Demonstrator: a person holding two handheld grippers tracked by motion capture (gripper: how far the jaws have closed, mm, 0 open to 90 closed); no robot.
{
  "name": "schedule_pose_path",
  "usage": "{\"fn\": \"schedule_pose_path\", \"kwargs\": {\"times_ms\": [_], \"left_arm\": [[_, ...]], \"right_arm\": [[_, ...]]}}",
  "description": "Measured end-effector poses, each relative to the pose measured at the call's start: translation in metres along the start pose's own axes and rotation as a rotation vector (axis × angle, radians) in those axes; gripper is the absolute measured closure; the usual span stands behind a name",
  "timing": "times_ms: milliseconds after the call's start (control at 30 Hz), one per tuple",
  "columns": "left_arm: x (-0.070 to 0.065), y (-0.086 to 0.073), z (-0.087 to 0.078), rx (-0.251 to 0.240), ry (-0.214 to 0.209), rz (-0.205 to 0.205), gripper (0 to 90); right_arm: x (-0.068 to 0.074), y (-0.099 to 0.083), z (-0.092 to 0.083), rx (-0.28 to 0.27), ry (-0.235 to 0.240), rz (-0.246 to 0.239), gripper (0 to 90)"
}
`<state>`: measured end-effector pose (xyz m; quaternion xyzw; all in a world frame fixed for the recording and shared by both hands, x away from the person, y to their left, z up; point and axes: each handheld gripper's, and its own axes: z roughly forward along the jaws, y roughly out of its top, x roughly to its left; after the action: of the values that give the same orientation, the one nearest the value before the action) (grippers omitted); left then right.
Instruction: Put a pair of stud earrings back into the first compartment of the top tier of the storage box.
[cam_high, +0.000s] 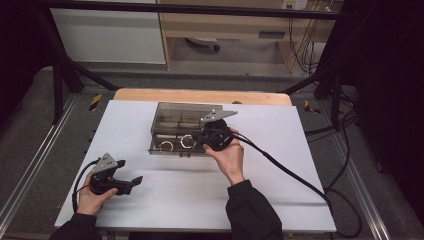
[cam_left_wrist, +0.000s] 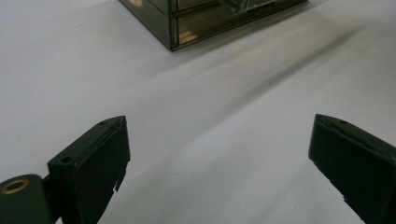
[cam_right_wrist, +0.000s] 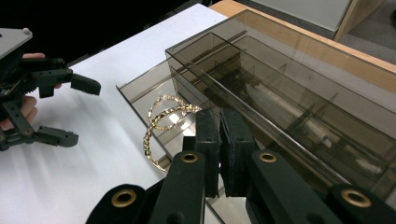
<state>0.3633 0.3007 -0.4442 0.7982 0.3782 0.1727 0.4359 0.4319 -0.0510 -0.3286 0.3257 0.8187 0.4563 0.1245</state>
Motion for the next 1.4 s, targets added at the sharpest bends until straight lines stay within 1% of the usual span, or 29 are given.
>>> {"fn": "schedule_pose_path", "kwargs": {"times_ms": [233, 267, 333, 400, 500, 600, 633, 767, 867, 933, 1033, 1067, 1167, 1400], "left_arm": [[0.000, 0.000, 0.000, 0.000, -0.001, 0.000, 5.0], [0.000, 0.000, 0.000, 0.000, -0.001, 0.001, 5.0], [0.000, 0.000, 0.000, -0.001, -0.001, -0.001, 5.0], [0.000, 0.000, 0.000, -0.001, -0.001, -0.001, 5.0], [0.000, 0.000, 0.000, 0.000, -0.002, 0.000, 5.0], [0.000, 0.000, 0.000, -0.002, -0.002, -0.001, 5.0], [0.000, 0.000, 0.000, -0.001, -0.002, 0.000, 5.0], [0.000, 0.000, 0.000, -0.001, -0.002, 0.001, 5.0], [0.000, 0.000, 0.000, -0.001, -0.002, 0.001, 5.0], [0.000, 0.000, 0.000, 0.001, -0.002, 0.003, 5.0], [0.000, 0.000, 0.000, -0.001, -0.002, 0.001, 5.0], [0.000, 0.000, 0.000, -0.002, -0.002, 0.001, 5.0], [0.000, 0.000, 0.000, -0.002, -0.002, 0.002, 5.0], [0.000, 0.000, 0.000, -0.003, -0.003, 0.001, 5.0]], "right_arm": [[0.003, 0.006, 0.013, -0.007, -0.007, 0.007, 87.5], [0.004, 0.008, 0.017, -0.006, -0.004, 0.005, 87.5], [0.004, 0.009, 0.019, -0.005, -0.002, 0.007, 87.5], [0.006, 0.011, 0.025, -0.005, 0.000, 0.011, 87.5], [0.008, 0.013, 0.030, -0.005, -0.004, 0.003, 87.5], [0.011, 0.016, 0.039, -0.002, -0.006, 0.006, 87.5], [0.011, 0.016, 0.039, -0.002, -0.006, 0.006, 87.5], [0.013, 0.018, 0.047, 0.000, -0.006, 0.005, 87.5], [0.015, 0.017, 0.057, -0.001, -0.009, 0.010, 87.5], [0.015, 0.017, 0.059, -0.002, -0.009, 0.011, 87.5], [0.019, 0.016, 0.067, 0.004, -0.002, 0.006, 87.4], [0.021, 0.016, 0.072, 0.003, 0.000, 0.002, 87.5], [0.022, 0.014, 0.076, 0.007, 0.002, 0.001, 87.4], [0.023, 0.006, 0.089, 0.043, 0.008, -0.002, 87.2]]}}
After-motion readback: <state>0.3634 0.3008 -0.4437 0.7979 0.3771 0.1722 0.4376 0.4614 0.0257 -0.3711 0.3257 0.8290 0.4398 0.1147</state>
